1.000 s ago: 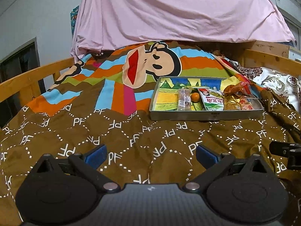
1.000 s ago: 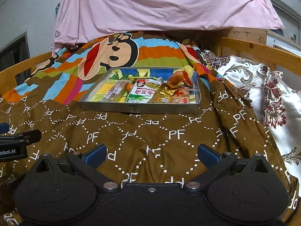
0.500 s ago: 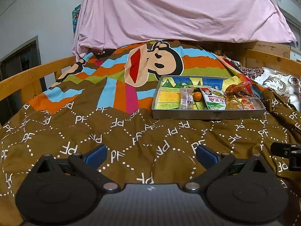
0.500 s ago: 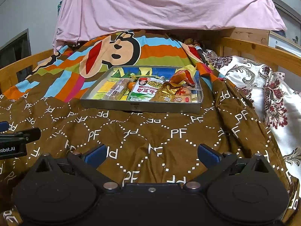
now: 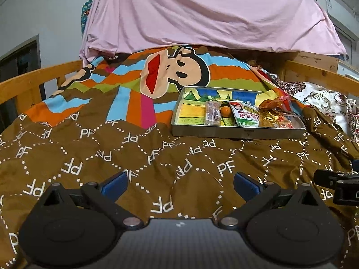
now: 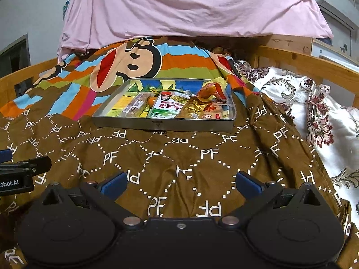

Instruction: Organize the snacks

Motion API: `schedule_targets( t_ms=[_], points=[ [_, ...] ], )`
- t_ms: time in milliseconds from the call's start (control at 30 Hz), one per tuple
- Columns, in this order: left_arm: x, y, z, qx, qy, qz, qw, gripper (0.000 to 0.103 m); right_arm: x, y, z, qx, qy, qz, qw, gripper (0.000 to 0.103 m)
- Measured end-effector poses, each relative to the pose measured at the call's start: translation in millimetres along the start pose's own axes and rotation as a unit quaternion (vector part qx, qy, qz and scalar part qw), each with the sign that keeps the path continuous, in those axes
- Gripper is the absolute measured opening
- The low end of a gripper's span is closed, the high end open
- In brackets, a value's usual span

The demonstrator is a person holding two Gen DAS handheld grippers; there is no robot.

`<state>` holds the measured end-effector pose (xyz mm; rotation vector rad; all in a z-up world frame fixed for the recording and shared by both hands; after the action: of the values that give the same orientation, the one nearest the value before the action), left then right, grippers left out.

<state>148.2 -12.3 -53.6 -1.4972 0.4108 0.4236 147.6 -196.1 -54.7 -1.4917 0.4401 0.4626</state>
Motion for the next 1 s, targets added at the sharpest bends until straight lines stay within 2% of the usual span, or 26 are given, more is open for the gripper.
schedule_targets(
  t_ms=[367, 1000],
  points=[
    [-0.4, -1.2, 10.1, -0.019, -0.013, -0.006, 0.9997, 0.102, -1.5, 1.2, 4.3, -0.012, -0.004, 0.001, 1.000, 0.102],
    [-0.1, 0.1, 10.7, -0.025, -0.008, -0.009, 0.9996, 0.102, 5.1, 2.5, 1.6, -0.005, -0.005, 0.014, 1.000, 0.102]
  ],
)
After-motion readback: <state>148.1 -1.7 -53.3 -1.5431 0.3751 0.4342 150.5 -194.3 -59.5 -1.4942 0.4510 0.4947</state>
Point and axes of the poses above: each gripper's, at about its wrist camera, not at the fingertips, and x roughly the way its jaws point, z to its left, y to its underside, the point moved 7 cm from there along x, roughly the way its jaws point
